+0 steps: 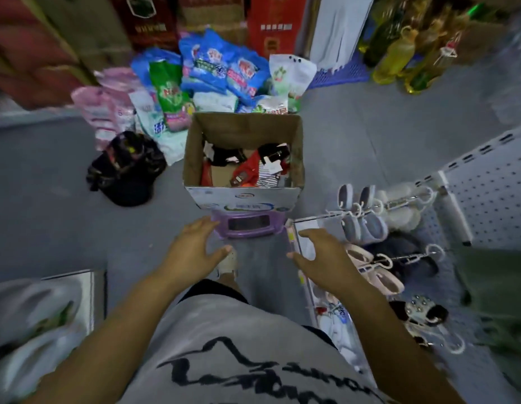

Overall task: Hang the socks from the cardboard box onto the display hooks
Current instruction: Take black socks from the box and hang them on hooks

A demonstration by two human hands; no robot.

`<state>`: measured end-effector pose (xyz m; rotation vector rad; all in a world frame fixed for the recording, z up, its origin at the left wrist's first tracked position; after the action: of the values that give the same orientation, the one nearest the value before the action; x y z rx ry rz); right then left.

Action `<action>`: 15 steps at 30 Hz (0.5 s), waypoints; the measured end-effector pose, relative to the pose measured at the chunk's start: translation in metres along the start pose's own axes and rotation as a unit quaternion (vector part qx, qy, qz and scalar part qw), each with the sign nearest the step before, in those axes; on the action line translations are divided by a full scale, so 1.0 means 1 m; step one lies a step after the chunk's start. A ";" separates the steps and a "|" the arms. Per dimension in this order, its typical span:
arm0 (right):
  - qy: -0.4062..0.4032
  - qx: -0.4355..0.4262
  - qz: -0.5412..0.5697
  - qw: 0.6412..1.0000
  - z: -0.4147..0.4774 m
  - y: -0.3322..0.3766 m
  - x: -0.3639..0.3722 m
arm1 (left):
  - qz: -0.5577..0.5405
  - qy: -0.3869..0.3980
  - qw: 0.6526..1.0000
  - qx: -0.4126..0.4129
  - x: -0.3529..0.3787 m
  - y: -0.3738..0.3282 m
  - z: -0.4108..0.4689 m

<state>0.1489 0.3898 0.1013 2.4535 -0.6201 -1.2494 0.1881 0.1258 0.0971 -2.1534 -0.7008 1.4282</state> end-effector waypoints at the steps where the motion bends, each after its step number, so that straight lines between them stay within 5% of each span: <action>1: -0.002 0.008 0.005 1.000 0.013 0.009 0.001 | 0.003 0.008 1.000 -0.008 -0.009 0.010 0.013; 8: -0.030 0.025 0.091 0.995 0.114 0.081 -0.004 | 0.079 0.054 0.995 -0.014 -0.054 0.097 0.107; 15: 0.005 0.134 0.183 0.974 0.237 0.087 0.009 | -0.005 -0.025 0.992 -0.123 -0.070 0.141 0.184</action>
<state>-0.0605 0.2915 0.0009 2.3932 -1.2449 -1.0599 0.0161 -0.0092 -0.0081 -2.2999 -0.9494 1.4596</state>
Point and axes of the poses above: each hand's wrist, its own z-axis towards the middle knuckle, its own x-axis out of the palm, y = z × x, the point moved 3 cm from there along z, towards the middle knuckle, and after that the axes turned 11 degrees about x, right-handed, at the moved point
